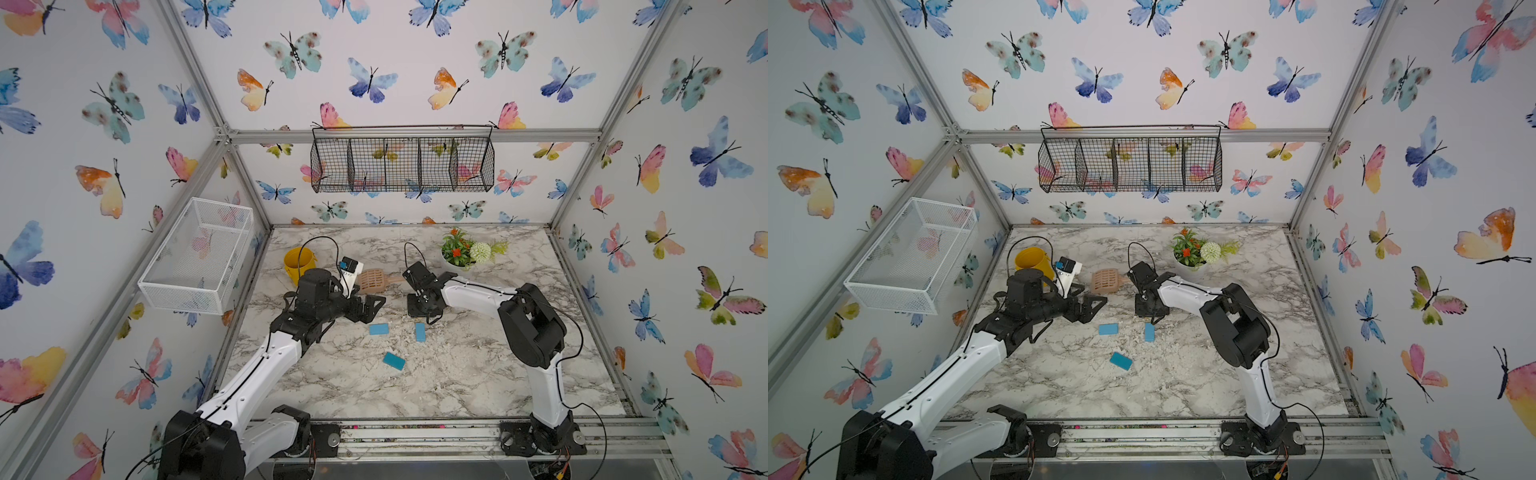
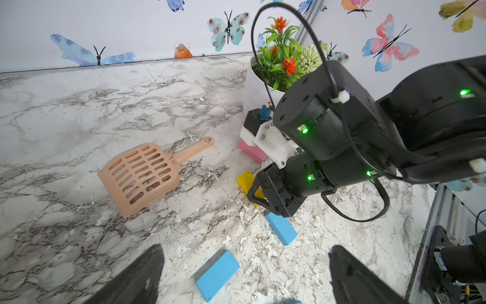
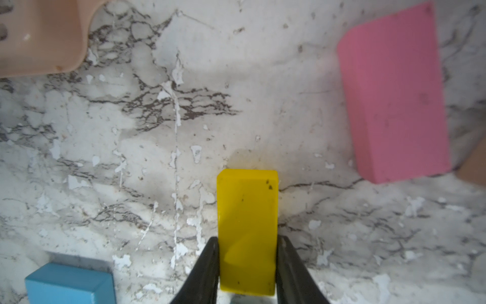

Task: Assemble the letter c with building blocks
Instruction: Assemble the building block at the center of the board.

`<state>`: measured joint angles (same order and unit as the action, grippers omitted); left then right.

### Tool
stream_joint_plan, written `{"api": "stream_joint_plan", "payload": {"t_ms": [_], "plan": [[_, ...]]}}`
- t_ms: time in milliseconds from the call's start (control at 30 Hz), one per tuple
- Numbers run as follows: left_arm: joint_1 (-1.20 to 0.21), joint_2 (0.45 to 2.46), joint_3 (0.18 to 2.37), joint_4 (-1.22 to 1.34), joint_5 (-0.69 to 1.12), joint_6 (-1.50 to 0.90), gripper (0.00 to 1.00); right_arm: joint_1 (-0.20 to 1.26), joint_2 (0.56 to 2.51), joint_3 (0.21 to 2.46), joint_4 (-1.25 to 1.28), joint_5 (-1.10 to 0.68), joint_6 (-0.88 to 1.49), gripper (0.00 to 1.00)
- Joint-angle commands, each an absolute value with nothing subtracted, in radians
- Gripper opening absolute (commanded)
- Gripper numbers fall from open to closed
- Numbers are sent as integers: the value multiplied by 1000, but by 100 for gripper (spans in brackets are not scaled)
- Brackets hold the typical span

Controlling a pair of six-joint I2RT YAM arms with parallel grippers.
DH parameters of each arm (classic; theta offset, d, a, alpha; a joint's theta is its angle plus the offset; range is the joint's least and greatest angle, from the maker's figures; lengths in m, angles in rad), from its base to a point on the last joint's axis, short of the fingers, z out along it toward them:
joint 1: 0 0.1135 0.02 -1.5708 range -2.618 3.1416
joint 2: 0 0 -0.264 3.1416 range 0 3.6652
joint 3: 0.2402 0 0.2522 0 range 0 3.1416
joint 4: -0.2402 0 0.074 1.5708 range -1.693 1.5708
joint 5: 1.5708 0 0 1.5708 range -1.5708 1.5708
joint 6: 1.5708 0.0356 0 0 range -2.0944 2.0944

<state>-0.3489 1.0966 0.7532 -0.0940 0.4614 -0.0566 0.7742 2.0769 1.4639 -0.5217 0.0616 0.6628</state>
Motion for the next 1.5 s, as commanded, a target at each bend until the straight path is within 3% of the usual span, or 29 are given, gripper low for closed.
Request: {"api": "stream_joint_plan", "payload": {"t_ms": [0,1467], "plan": [[-351,1102,756,-80,474,-51,98,787,2045,1441,-540,81,681,33],[-351,1118,758,-80,518,-57,98,823,1999,1382,-535,93,716,37]]}}
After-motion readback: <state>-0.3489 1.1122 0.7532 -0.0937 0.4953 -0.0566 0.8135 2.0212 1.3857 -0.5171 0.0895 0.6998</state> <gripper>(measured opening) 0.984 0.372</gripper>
